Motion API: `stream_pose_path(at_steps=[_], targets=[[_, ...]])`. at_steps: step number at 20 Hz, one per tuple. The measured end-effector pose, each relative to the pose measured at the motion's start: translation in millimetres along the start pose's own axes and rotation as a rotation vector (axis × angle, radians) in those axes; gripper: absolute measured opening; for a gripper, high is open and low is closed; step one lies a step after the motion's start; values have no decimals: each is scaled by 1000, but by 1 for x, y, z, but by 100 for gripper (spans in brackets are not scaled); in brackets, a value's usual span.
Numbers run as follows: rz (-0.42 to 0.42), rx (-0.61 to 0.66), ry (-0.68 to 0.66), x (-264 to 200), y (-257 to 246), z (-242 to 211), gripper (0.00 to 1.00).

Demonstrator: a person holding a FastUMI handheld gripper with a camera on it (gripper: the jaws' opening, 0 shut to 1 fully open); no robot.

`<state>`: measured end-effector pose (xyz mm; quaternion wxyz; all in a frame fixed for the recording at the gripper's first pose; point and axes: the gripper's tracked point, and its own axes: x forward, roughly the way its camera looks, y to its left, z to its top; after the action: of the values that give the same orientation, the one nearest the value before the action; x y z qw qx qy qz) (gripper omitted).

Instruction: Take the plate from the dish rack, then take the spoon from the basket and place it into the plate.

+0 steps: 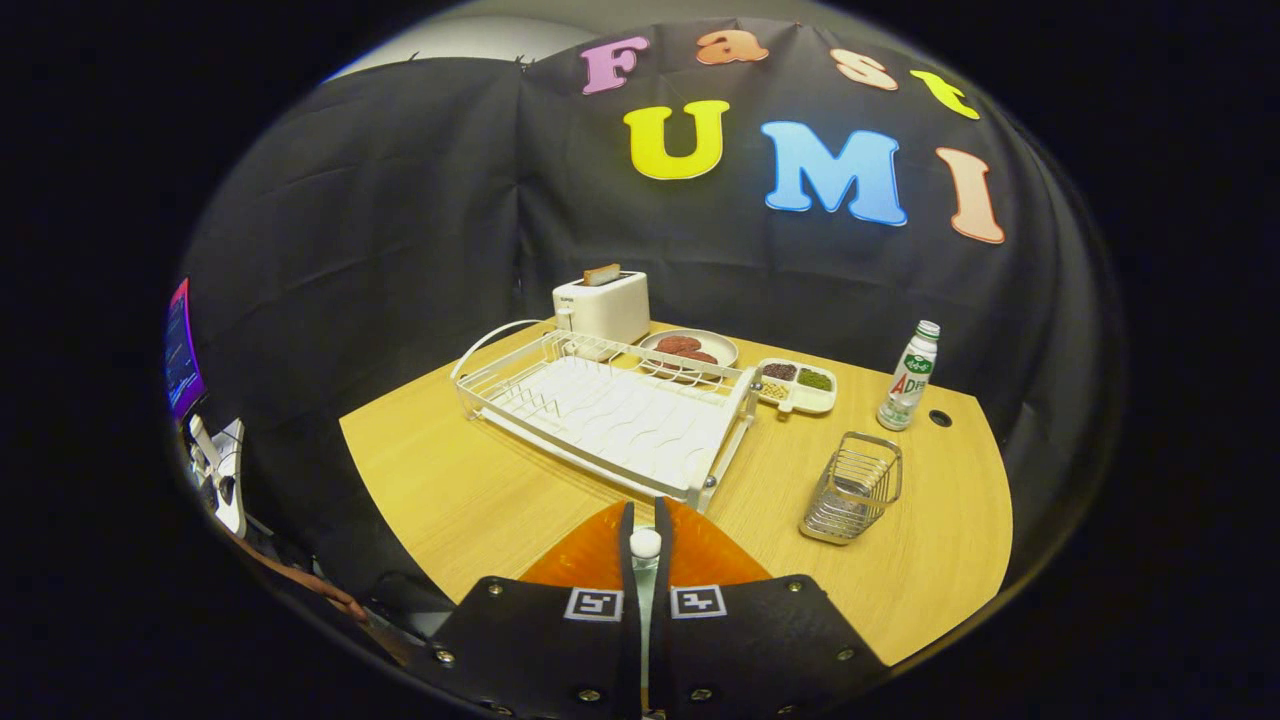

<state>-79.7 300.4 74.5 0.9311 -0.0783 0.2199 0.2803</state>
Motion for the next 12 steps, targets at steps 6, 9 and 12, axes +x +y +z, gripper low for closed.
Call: stream_pose_path(at_steps=[6,9,12], targets=[[-22,-40,41,18,-4,-2,13],[-29,-27,24,17,-9,2,36],[-81,-15,-15,7,-26,16,40]])
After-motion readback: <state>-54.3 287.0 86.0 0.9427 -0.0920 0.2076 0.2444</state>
